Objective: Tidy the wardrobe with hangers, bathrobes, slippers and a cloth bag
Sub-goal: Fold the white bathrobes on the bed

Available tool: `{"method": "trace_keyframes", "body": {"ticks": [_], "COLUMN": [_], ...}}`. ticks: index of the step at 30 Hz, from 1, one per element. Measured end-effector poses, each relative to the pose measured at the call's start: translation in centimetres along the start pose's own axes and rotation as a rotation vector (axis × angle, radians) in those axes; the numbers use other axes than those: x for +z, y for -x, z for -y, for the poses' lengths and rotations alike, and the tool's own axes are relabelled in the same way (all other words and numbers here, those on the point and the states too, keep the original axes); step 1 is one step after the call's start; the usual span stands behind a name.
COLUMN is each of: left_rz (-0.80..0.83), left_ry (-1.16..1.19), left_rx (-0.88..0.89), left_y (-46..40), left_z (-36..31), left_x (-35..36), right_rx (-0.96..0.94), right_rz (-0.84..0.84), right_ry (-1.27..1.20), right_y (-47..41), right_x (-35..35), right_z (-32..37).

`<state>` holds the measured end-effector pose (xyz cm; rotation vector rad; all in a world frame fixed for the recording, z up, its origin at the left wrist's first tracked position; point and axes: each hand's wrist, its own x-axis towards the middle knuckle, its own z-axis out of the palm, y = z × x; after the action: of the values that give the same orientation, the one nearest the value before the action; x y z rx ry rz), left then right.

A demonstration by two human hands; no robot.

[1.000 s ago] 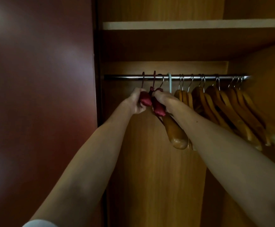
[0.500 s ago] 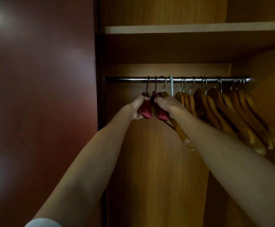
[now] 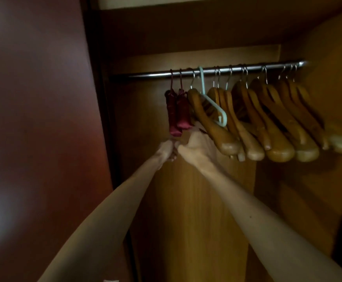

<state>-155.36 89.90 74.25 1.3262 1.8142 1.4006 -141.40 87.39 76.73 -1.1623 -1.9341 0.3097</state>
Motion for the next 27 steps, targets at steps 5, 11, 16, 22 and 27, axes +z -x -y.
{"method": "trace_keyframes", "body": {"ticks": [5,11,16,22,27], "left_rz": [0.136,0.608,1.039,1.29,1.571], "left_ry": [-0.045,-0.237,-0.268,-0.491,-0.645], "left_rx": [-0.025,-0.081,-0.236,-0.207,0.042], "left_y": [2.3,8.7,14.8,20.8,27.2], "left_z": [8.0,17.8,24.2,32.1,34.5], "left_x": [6.0,17.9,28.0,37.9,42.7], "right_rx": [0.119,0.384,0.729,1.181,1.537], "right_rz": [0.171,0.402,0.45,0.363,0.129], "right_ry": [0.035,0.049,0.014,-0.055,-0.123], "right_y": [5.3,14.5,23.7,37.2,48.6], "right_x": [3.8,5.3,5.3,4.4,4.3], "right_z": [-7.3,-20.1,-30.8,-37.7,-36.9]}}
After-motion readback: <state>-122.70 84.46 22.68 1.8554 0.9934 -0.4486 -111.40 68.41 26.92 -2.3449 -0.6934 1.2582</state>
